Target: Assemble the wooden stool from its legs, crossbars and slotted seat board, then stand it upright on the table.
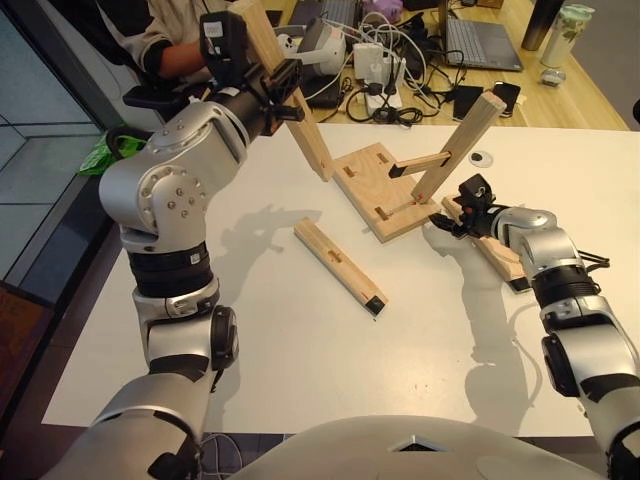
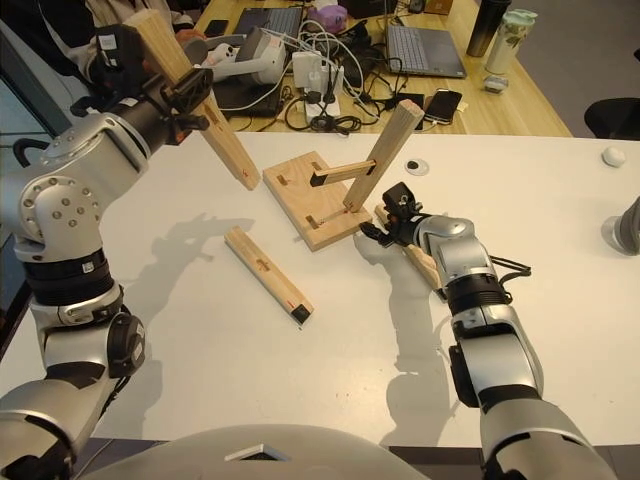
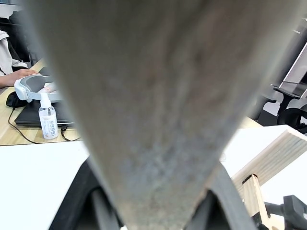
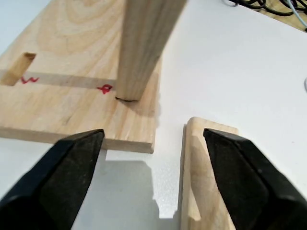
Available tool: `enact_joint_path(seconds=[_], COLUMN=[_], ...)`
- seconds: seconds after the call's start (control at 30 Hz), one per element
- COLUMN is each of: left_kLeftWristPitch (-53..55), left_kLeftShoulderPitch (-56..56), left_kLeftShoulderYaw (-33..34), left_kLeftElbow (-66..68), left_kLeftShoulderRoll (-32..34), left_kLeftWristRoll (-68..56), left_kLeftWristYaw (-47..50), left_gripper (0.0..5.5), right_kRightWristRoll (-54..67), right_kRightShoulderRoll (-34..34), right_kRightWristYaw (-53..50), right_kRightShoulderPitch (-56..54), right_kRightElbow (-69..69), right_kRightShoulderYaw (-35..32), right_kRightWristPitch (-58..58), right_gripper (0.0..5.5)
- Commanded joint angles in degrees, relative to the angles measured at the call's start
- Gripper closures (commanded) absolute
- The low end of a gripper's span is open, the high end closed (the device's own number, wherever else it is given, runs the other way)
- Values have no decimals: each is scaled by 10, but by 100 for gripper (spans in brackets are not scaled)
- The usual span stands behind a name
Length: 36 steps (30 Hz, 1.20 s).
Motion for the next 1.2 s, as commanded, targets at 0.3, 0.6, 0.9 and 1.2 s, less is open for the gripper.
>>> enact_joint_path(seconds=[0.3,0.6,0.9,1.2], left_kLeftWristPitch=[-4,16,23,25], left_kLeftShoulderPitch=[-29,6,35,11], left_kLeftShoulderYaw=[-3,9,19,12], left_kLeftElbow=[-1,-18,-49,-35], left_kLeftShoulderRoll=[-14,-26,-79,-122], left_kLeftWristRoll=[24,47,63,74], left_kLeftWristYaw=[-18,9,54,71], left_gripper=[448,448,448,448], right_kRightWristRoll=[75,140,135,87], right_kRightShoulderRoll=[47,45,1,49], right_kRightWristYaw=[169,224,137,45], right_kRightShoulderPitch=[-48,39,140,40], right_kRightElbow=[79,-178,-329,-76], right_kRightShoulderYaw=[-73,-63,-80,-90], right_kRightWristPitch=[56,219,261,153], right_gripper=[165,165,165,165])
